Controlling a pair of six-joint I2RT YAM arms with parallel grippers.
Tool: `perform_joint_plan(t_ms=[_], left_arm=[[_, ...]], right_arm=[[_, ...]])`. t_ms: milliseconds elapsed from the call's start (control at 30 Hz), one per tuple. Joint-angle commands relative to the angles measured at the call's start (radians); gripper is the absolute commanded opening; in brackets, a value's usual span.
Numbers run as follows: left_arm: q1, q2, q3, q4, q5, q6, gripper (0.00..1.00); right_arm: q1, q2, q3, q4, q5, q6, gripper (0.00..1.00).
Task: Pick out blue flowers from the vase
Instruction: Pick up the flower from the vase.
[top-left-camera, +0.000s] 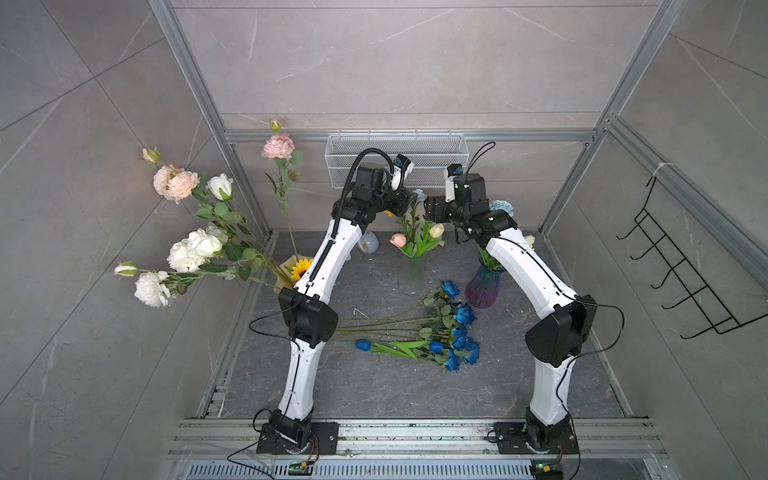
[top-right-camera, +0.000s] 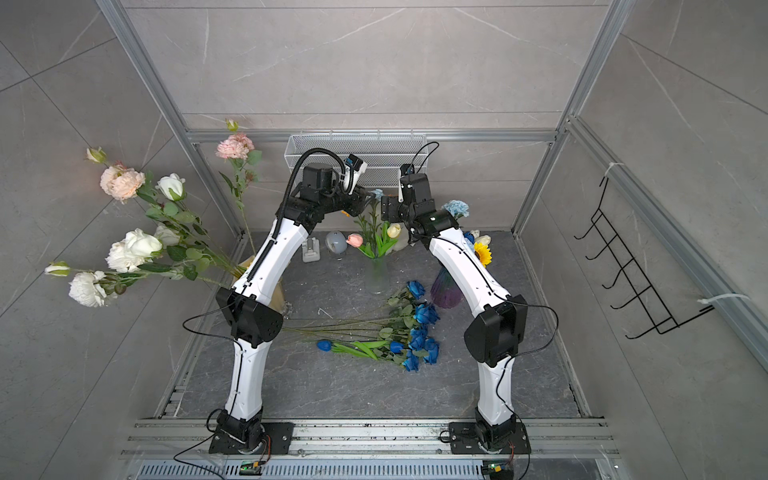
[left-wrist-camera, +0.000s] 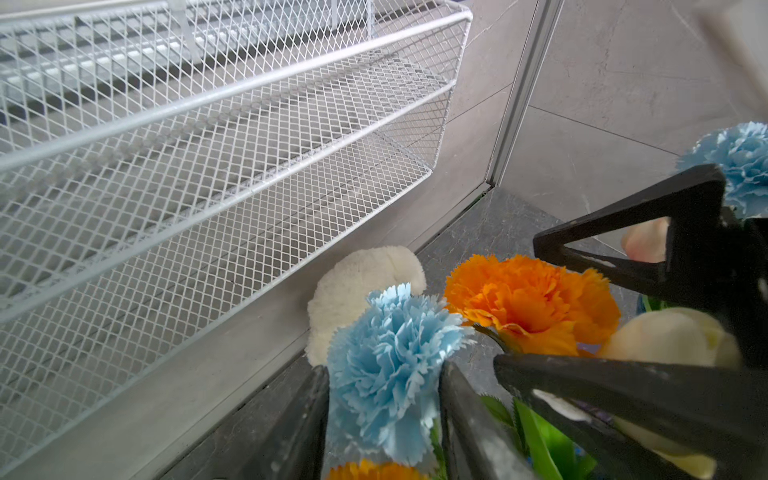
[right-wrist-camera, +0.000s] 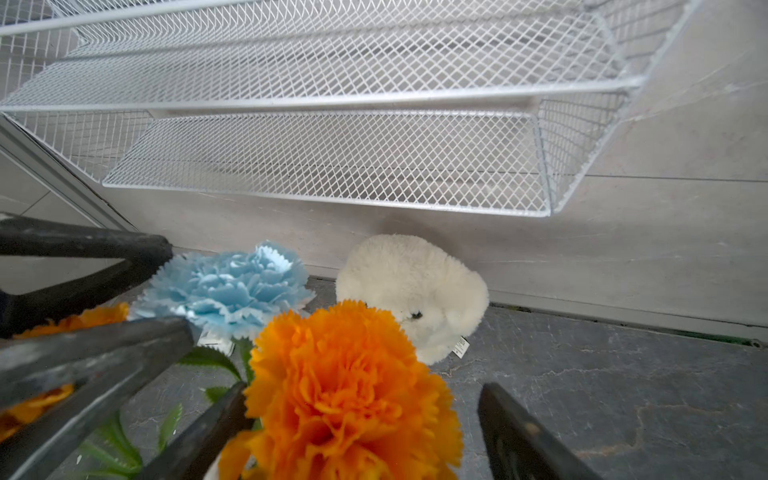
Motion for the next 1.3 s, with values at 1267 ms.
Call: perform_joint_plan(t_ms=[1267], left_arm=[[-0.01,-0.263,-0.341,0.202,0.008,0.02,0.0]], right_arm=[[0.072,0.309,0.724,-0.246,-0.162,-0.653,0.72]])
